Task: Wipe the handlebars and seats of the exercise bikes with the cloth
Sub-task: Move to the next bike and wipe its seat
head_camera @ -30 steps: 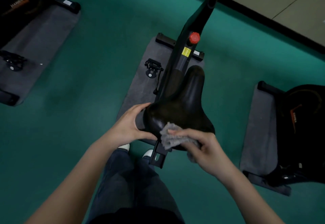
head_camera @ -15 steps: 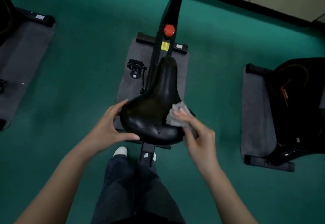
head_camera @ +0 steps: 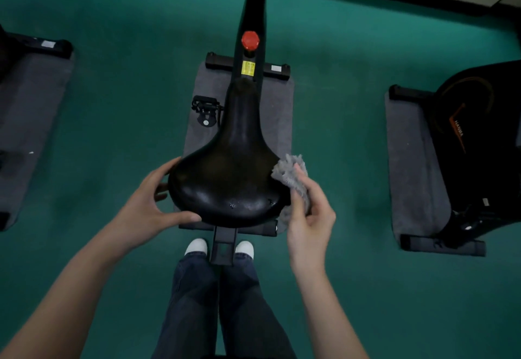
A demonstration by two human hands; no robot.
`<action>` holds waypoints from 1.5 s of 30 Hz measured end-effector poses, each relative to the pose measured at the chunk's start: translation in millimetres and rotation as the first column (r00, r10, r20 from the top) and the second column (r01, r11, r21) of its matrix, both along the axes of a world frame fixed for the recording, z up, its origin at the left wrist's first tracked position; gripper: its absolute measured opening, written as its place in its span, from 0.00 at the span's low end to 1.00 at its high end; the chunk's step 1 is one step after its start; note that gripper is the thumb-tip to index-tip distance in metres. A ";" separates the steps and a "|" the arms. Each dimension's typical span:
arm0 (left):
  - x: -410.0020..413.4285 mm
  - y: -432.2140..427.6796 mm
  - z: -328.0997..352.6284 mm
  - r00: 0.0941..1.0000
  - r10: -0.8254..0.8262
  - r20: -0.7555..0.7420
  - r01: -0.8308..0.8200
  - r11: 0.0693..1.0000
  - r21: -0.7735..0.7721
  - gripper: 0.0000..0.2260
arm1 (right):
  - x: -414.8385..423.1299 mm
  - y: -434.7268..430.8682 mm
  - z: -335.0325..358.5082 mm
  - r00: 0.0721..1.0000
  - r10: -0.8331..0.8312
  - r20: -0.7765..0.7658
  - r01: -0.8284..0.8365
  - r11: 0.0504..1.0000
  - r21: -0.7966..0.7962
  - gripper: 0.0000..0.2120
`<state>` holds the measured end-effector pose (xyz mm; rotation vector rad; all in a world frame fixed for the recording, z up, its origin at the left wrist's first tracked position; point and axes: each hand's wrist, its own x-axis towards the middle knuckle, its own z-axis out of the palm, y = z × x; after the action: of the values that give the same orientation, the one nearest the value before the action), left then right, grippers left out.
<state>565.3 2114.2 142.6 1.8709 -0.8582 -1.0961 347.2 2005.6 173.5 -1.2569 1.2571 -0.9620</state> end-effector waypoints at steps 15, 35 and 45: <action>4.2 -5.6 4.7 0.989 -0.098 0.114 0.109 0.990 -0.090 0.44 | 11.6 -9.7 -43.9 0.851 -0.450 0.270 0.357 0.873 0.332 0.11; 36.5 -10.4 -16.8 0.940 -0.318 0.124 0.338 0.917 -0.212 0.44 | 128.2 145.2 -32.7 0.347 -0.927 0.143 0.864 0.375 0.337 0.09; 38.9 -10.5 -19.7 0.943 -0.314 0.110 0.331 0.923 -0.196 0.47 | 72.4 44.7 -9.3 0.776 -0.567 -0.277 0.466 0.811 -0.354 0.13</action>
<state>604.3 2103.7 122.9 1.6380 -1.3119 -1.0824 419.6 2050.3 164.2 -1.3671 1.8955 -1.3721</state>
